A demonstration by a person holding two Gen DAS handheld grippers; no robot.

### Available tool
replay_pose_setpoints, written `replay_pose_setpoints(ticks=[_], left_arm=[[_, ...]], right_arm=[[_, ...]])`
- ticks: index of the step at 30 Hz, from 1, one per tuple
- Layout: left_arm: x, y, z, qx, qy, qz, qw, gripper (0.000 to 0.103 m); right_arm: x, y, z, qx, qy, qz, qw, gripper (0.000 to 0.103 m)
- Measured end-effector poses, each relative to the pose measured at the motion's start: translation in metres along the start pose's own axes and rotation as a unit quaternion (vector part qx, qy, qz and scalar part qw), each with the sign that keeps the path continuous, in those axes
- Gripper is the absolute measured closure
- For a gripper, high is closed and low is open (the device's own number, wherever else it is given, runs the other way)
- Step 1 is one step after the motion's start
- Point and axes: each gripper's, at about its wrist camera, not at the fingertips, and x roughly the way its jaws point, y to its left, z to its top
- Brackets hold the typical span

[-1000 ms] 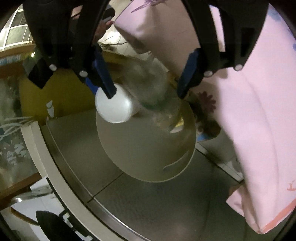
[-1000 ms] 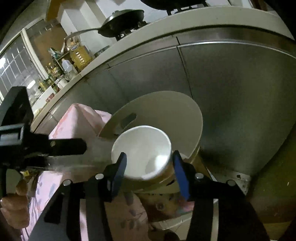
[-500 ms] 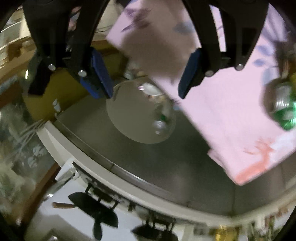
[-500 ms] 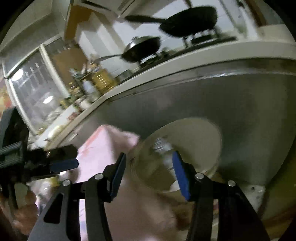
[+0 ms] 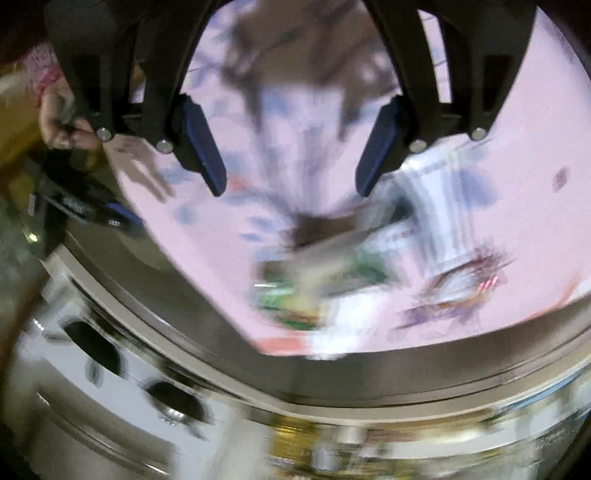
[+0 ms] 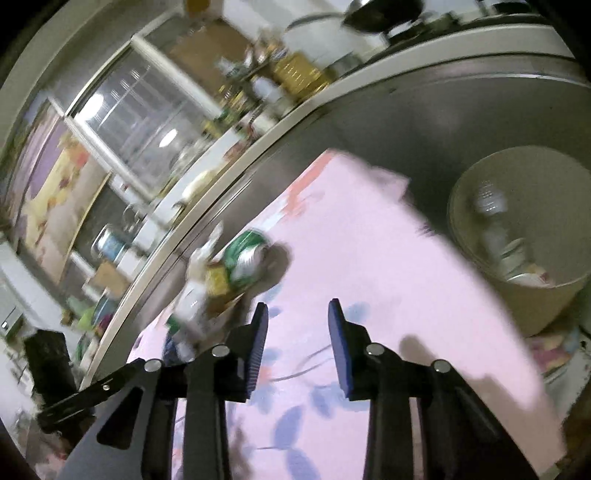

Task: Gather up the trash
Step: 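Return both grippers to the table and approach the milk carton and tissue bag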

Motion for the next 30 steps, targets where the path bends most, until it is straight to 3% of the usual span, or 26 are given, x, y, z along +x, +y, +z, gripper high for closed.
replay_pose_setpoints(ticks=[4,7,13,20,24,30], left_arm=[[-0.016,0.052,-0.009,-0.072,-0.017,0.047,0.9962,0.033],[-0.012,0.053,-0.012,-0.071,-0.021,0.073,0.9945,0.033],[0.01,0.048,-0.011,-0.047,-0.018,0.091,0.9946,0.033],[0.027,0.045,-0.008,-0.036,-0.017,0.136,0.9899,0.033],[0.033,0.047,-0.008,-0.04,-0.012,0.136,0.9898,0.033],[0.036,0.048,-0.007,-0.031,-0.016,0.143,0.9891,0.033]], right_arm=[[0.028,0.033,0.001,0.002,0.039,0.027,0.999,0.071],[0.051,0.064,0.001,-0.006,0.065,0.043,0.997,0.071],[0.075,0.105,0.002,-0.022,0.081,0.043,0.996,0.071],[0.103,0.109,0.012,0.019,0.093,0.017,0.995,0.068],[0.119,0.108,0.016,0.047,0.106,0.014,0.993,0.063],[0.132,0.116,0.015,0.041,0.115,0.007,0.992,0.057]])
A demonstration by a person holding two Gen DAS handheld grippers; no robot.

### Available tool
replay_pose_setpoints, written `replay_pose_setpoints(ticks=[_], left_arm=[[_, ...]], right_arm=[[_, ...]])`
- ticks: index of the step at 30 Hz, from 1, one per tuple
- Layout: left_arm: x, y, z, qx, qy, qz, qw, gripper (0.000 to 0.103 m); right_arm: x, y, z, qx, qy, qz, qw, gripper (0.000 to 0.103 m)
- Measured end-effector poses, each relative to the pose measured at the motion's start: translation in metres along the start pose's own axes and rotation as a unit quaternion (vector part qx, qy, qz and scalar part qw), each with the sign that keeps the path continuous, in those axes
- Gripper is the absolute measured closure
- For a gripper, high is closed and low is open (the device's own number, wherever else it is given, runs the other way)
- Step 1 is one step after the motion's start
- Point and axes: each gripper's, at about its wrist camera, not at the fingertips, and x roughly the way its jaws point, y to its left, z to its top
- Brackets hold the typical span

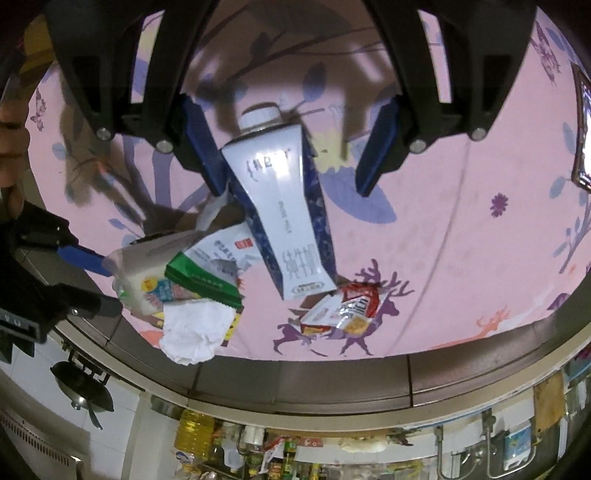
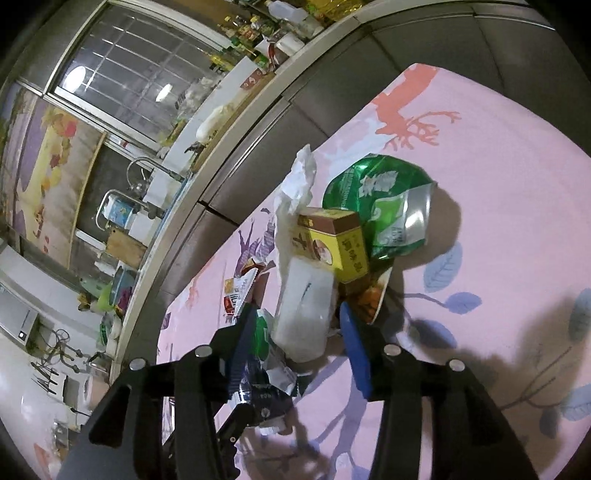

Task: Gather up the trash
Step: 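Return both grippers to the table and approach the milk carton and tissue bag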

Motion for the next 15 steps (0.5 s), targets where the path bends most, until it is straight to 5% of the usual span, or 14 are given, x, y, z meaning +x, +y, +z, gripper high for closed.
replay_pose_setpoints(ticks=[7,13,15], left_arm=[[0.0,0.001,0.0,-0.007,0.008,-0.01,0.9999,0.033],[0.001,-0.005,0.0,-0.002,0.011,-0.022,0.9997,0.033],[0.004,-0.007,-0.001,0.0,0.016,-0.017,0.9997,0.033]], right_arm=[[0.024,0.007,-0.001,-0.013,0.027,-0.026,0.999,0.057],[0.026,0.003,-0.007,-0.029,0.027,-0.004,0.999,0.057],[0.021,0.005,-0.009,-0.043,0.017,-0.001,0.999,0.065]])
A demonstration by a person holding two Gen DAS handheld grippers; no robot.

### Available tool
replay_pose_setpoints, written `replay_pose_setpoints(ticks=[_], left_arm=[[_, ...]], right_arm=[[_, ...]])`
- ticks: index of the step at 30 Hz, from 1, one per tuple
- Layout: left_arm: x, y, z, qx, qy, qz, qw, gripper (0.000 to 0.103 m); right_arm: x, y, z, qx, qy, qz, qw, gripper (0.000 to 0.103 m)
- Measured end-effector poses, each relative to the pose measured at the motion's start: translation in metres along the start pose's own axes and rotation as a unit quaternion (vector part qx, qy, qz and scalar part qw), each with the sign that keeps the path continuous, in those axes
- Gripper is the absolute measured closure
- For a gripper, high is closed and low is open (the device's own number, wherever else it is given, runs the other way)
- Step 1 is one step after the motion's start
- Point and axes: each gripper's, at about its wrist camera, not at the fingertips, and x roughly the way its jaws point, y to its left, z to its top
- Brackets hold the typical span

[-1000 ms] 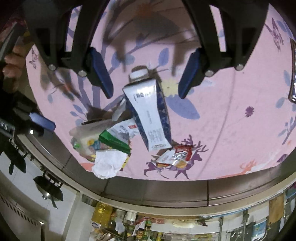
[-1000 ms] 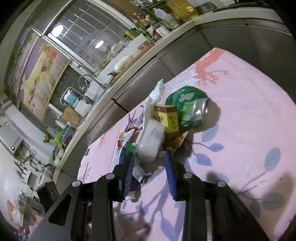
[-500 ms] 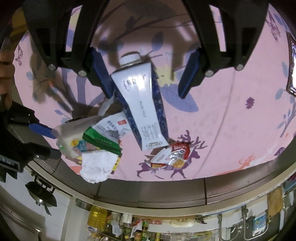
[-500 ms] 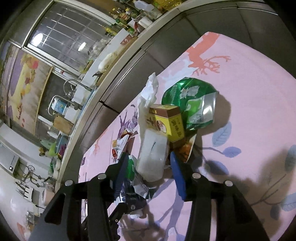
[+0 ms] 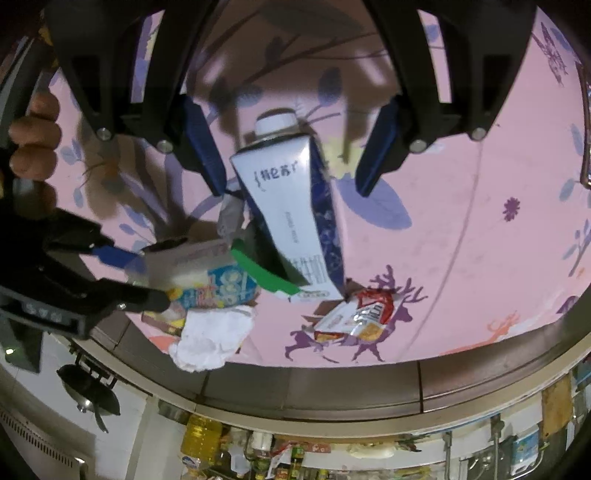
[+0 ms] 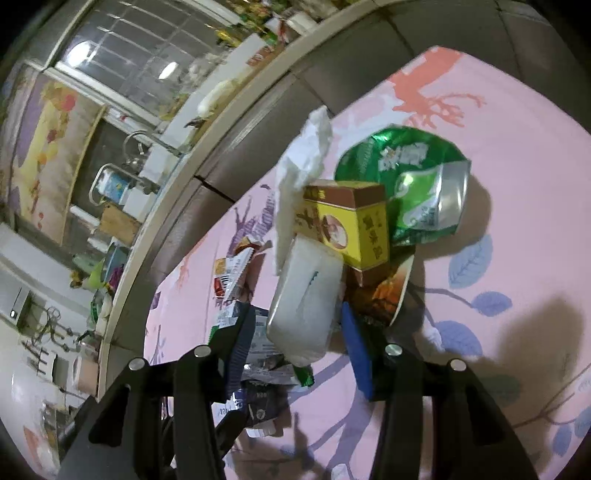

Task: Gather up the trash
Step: 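Return both grippers to the table and approach the milk carton and tissue bag, then grasp the white milk carton with the left gripper while the right grasps the tissue bag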

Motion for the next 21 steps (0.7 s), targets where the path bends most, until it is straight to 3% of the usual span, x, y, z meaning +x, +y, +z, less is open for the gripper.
replay_pose_setpoints(ticks=[2,4,13,21], left_arm=[[0.002,0.001,-0.001,-0.003,0.001,0.002,1.0,0.033],[0.004,0.005,-0.001,-0.011,0.003,0.001,0.9999,0.033],[0.005,0.009,0.0,-0.023,0.012,-0.001,0.9997,0.033],[0.017,0.008,-0.002,-0.024,0.026,0.017,0.9993,0.033]], right_arm=[[-0.004,0.001,-0.002,-0.009,-0.006,0.003,1.0,0.067],[-0.01,0.0,-0.007,-0.021,-0.013,0.008,1.0,0.076],[-0.043,-0.022,-0.037,-0.015,-0.046,0.039,0.998,0.077],[-0.046,-0.035,-0.063,-0.024,-0.057,0.024,0.998,0.077]])
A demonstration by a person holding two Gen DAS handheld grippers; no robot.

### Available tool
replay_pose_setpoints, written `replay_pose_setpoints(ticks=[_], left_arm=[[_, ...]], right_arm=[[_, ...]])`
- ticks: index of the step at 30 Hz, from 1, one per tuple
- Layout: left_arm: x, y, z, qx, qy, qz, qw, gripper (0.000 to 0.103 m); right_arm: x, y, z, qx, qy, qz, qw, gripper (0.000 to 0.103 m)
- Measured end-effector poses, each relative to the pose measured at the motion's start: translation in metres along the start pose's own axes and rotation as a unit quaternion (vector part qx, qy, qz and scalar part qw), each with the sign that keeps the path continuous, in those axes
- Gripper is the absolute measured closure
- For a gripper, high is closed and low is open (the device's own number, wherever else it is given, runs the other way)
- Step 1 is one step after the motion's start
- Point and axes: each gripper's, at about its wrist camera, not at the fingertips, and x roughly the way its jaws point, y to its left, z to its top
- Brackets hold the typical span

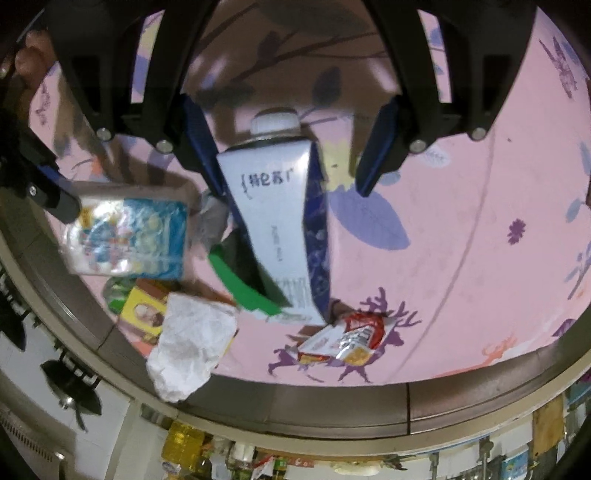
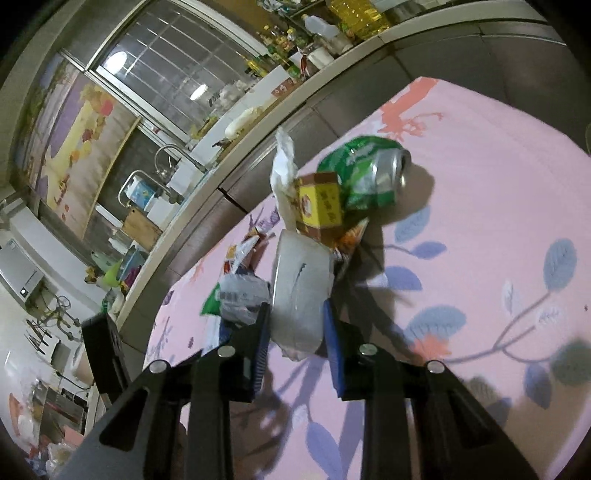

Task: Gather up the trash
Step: 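Grasp the white milk carton with the left gripper while the right grasps the tissue bag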

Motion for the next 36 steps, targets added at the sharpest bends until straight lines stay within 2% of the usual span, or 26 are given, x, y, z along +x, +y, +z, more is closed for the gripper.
replay_pose_setpoints(ticks=[7,13,26,29,31,34,36], left_arm=[[0.01,0.011,-0.007,-0.006,0.011,0.026,0.9996,0.033],[0.011,0.016,-0.011,0.007,-0.003,0.048,0.9988,0.033],[0.008,0.009,-0.016,0.028,-0.015,0.067,0.9973,0.033],[0.009,0.01,-0.016,0.028,-0.015,0.066,0.9974,0.029],[0.01,0.01,-0.017,0.026,-0.015,0.067,0.9973,0.022],[0.013,0.014,-0.017,0.029,-0.017,0.066,0.9972,0.011],[0.015,0.017,-0.016,0.029,-0.018,0.066,0.9972,0.008]], right_arm=[[0.009,0.008,-0.006,-0.024,0.009,-0.011,1.0,0.077],[0.015,0.007,-0.014,-0.037,0.015,-0.032,0.999,0.077],[0.023,-0.003,-0.024,-0.034,0.034,-0.058,0.997,0.076],[0.024,-0.003,-0.025,-0.036,0.036,-0.061,0.997,0.074],[0.026,-0.003,-0.027,-0.036,0.04,-0.066,0.996,0.068],[0.025,-0.004,-0.028,-0.042,0.035,-0.062,0.997,0.068],[0.025,-0.006,-0.029,-0.042,0.031,-0.058,0.997,0.068]])
